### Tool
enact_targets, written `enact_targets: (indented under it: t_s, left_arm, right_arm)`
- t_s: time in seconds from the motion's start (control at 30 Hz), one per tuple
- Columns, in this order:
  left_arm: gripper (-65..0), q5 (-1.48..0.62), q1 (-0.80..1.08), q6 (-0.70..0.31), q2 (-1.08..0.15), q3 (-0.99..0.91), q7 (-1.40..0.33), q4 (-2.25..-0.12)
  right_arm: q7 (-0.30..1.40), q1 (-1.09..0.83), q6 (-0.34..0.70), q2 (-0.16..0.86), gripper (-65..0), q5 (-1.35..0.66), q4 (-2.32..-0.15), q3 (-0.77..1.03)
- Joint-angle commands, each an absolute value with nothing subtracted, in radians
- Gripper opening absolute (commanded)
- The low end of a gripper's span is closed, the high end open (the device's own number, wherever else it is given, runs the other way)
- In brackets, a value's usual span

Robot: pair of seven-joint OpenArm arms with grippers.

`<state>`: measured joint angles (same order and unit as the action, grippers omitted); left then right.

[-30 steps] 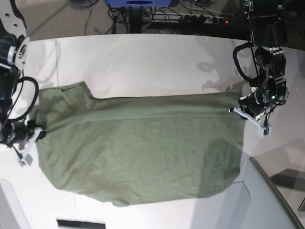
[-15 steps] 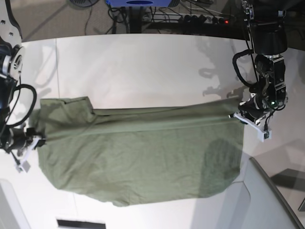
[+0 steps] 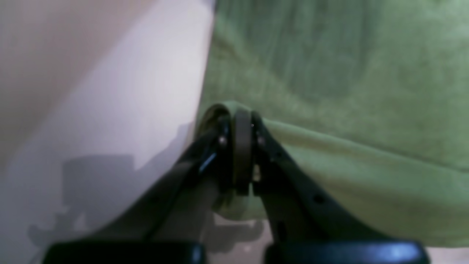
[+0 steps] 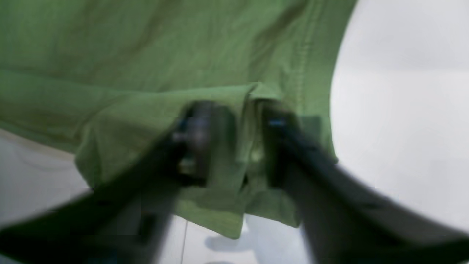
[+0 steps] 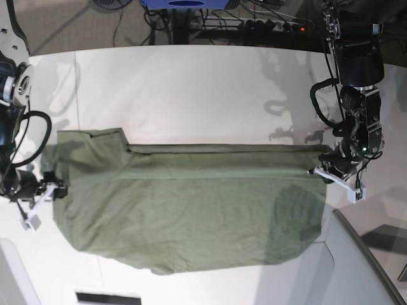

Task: Layout the t-shirt on the table in an organized manner, then fold the t-shirt properly
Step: 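Lay the folded edge down with both grippers, pulling it taut, then open both grippers and raise them off the folded shirt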

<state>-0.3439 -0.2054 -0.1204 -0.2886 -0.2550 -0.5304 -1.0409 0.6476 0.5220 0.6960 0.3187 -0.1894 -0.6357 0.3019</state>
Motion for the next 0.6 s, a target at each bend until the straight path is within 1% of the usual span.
enact_targets:
  t_s: [0.0,0.03,0.07,0.17,0.23,0.3,0.43,0.5,0.57]
  left_arm:
    - [-65.0,-0.346,-0.231,-0.117,-0.306,-0.263,-0.509,-1.063]
    - [-65.0,-0.346,-0.232,-0.117,-0.306,-0.263,-0.509,-1.066]
    - [-57.9,-0.348,-0.232,-0.117,-0.306,-0.265,-0.509,-1.069]
    - [-30.6,-0.355,-0.232,-0.117,-0.309,-0.268,-0.507,-1.07]
    - [-15.5,-0.355,-0.232,-0.117,-0.311,-0.289,-0.507,-1.078]
    - [-0.7,-0.355,-0.226,-0.117,-0.308,-0.358,-0.507,-1.113]
    - [0.0,-0.357,-0.194,-0.122,-0.305,-0.456,-0.513,-1.201]
    - [0.0,-0.357,-0.148,-0.122,-0.305,-0.466,-0.515,-1.251]
    - [0.0,-0.357,-0.087,-0.122,-0.305,-0.464,-0.515,-1.285]
  right_arm:
    - [0.628,0.555,0.698,0.34,-32.6,-0.205,-0.657,0.308]
    - [0.628,0.555,0.698,0.341,-28.2,-0.205,-0.659,0.311]
    - [0.628,0.555,0.698,0.341,-25.5,-0.205,-0.668,0.328]
    - [0.644,0.509,0.698,0.338,-25.5,-0.205,-0.769,0.435]
    - [0.69,0.464,0.698,0.334,-25.4,-0.205,-0.871,0.489]
    - [0.768,0.4,0.698,0.326,-25.4,-0.205,-0.992,0.526]
    - [0.903,0.237,0.698,0.259,-25.2,-0.206,-1.227,0.573]
    - [0.9,0.162,0.698,0.214,-25.1,-0.206,-1.287,0.573]
    - [0.889,0.13,0.698,0.183,-22.8,-0.206,-1.283,0.572]
